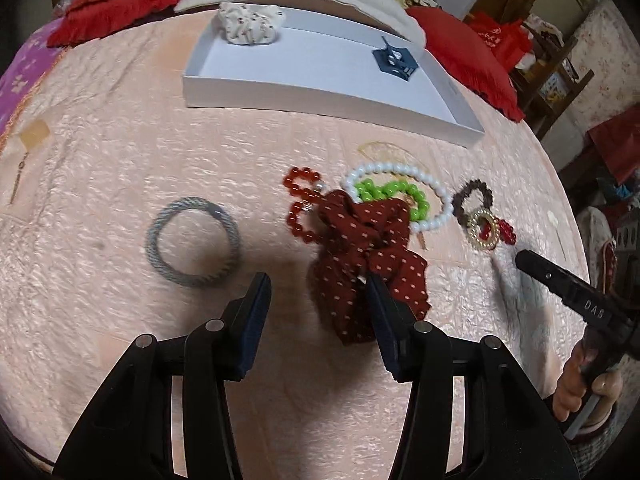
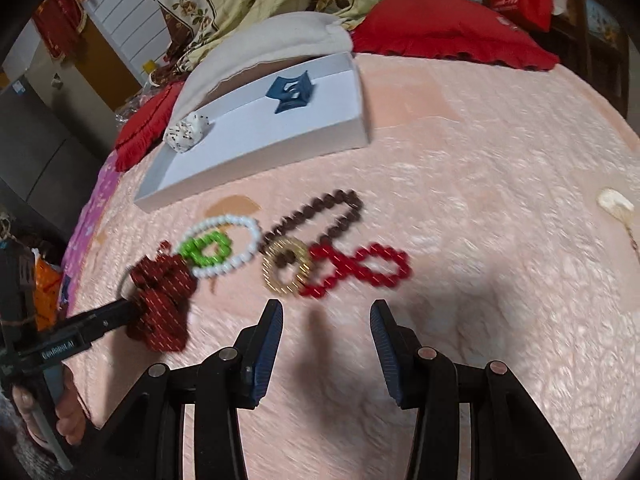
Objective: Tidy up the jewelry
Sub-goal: 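Grasp the red polka-dot scrunchie with the left tool, then grasp the white pearl bracelet with the right tool while the left tool holds the scrunchie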
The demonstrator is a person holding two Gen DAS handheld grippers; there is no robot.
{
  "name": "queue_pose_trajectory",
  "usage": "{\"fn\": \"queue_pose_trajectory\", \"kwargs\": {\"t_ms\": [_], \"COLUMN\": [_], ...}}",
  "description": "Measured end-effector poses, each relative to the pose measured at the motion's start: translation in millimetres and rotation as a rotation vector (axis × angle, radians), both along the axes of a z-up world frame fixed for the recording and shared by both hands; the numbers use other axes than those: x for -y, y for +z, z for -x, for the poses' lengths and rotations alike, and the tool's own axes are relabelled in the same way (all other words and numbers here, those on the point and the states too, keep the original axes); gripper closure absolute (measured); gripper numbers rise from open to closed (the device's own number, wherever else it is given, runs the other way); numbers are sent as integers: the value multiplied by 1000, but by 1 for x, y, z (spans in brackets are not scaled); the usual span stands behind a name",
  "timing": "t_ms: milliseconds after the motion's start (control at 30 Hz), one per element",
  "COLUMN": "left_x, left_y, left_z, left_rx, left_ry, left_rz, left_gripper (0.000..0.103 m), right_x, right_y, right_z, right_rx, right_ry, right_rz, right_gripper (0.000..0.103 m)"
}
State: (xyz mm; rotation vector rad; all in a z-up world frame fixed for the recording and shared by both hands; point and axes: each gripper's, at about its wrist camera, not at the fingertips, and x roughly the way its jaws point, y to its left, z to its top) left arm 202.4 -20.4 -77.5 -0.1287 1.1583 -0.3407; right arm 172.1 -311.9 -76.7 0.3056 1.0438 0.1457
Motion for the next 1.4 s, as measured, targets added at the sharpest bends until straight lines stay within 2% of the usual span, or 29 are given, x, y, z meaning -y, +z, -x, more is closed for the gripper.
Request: {"fn": "queue_pose_trajectory", "kwargs": {"t_ms": [233, 300, 400, 467, 533, 567, 600, 633, 733, 900, 1200, 1300, 1400], "left_x": [13, 16, 17, 18, 18, 18, 19, 20, 15, -1, -32, -34, -33], "left_y": [-7, -12, -15, -15, -16, -16, -17, -18, -14, -2, -16, -17, -15], "left_z": [-9, -12, -13, -13, -13, -13, -13, -13, -8, 14, 33, 33, 35], "left_rx": [5, -4, -3, 4, 2, 2, 4, -3, -12, 10, -39, -47, -33], "left_ry": [-23, -25, -23, -21, -20, -20, -17, -18, -17, -45, -17, -6, -7], "left_rz": [8, 12, 9, 13, 14, 8, -11, -21, -5, -19, 33, 52, 53], "left_gripper": [54, 54, 55, 55, 63, 75, 91, 94, 94, 94, 94, 94, 94], "right_x": [2, -8, -25, -32, -35, -38, -41, -47, -67, -84, -103, -110, -121], "right_y": [9, 11, 9, 4, 0, 0, 1, 3, 6, 2, -22, -23, -22], "right_z": [8, -1, -14, -22, -31, -34, -36, -39, -48, -68, -102, -105, -104], "right_rx": [82, 90, 100, 97, 88, 89, 93, 100, 104, 98, 38, 42, 56], "right_ry": [-10, 38, 81, 90, 94, 101, 112, 129, 191, 234, 287, 313, 365], "right_rz": [47, 32, 79, 105, 110, 100, 95, 97, 109, 157, 284, 323, 354], "right_gripper": [60, 59, 60, 65, 67, 67, 67, 67, 67, 67, 67, 72, 88]}}
